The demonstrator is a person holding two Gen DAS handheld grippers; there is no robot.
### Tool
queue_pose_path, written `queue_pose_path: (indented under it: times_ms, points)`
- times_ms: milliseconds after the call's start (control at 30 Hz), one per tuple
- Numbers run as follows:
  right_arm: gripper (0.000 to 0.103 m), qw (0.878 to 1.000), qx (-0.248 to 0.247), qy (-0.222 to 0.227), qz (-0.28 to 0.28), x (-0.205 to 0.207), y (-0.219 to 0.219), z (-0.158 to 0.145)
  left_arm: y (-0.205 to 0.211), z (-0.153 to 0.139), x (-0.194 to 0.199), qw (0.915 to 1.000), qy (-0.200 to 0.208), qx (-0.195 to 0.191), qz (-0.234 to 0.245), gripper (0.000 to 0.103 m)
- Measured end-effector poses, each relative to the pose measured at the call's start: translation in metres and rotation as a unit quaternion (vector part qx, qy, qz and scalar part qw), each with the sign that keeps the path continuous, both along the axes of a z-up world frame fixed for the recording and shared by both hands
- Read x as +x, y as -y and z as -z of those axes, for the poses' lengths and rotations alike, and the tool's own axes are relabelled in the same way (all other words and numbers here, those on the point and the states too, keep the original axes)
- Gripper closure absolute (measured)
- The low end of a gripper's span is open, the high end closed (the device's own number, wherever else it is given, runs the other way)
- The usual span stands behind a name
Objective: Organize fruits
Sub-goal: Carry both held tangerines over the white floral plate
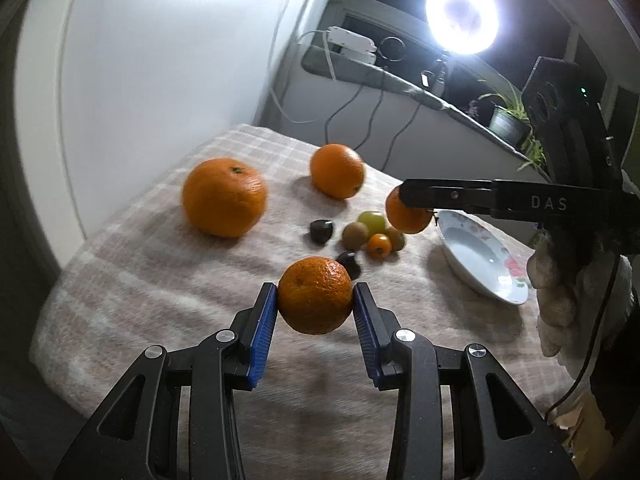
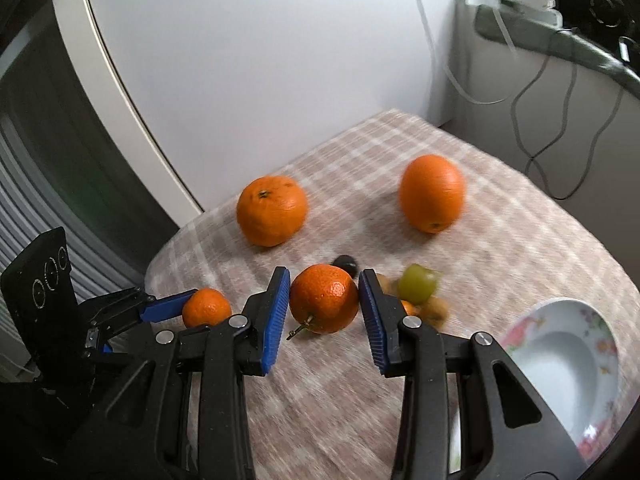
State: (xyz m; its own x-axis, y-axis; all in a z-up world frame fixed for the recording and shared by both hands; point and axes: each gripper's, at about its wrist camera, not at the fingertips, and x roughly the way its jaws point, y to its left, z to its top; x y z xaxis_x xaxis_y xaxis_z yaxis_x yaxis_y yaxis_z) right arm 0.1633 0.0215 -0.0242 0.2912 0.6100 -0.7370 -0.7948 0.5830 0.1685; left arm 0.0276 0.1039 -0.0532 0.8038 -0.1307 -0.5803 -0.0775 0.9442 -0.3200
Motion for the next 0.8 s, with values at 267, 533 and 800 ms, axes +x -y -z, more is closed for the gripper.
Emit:
queue_pose_path:
  times_ms: [267, 533, 800]
  points:
    - [0.066, 0.998, -0.008, 0.03, 0.062, -0.003, 0.065, -0.008, 0.036, -0.006, 0.024, 0.9985, 0.007, 0.0, 0.054, 0.066]
    - [0.065, 0.99, -0.005, 0.02, 0.139, 0.006, 0.142, -0.006, 0.089, -0.007, 0.056, 0.9926, 0.006, 0.012, 0.121, 0.066]
    - [0.065, 0.983, -0.01, 0.014, 0.181, 0.015, 0.181, 0.011, 0.131, -0.011, 0.081, 0.9867, 0.011, 0.024, 0.161, 0.066]
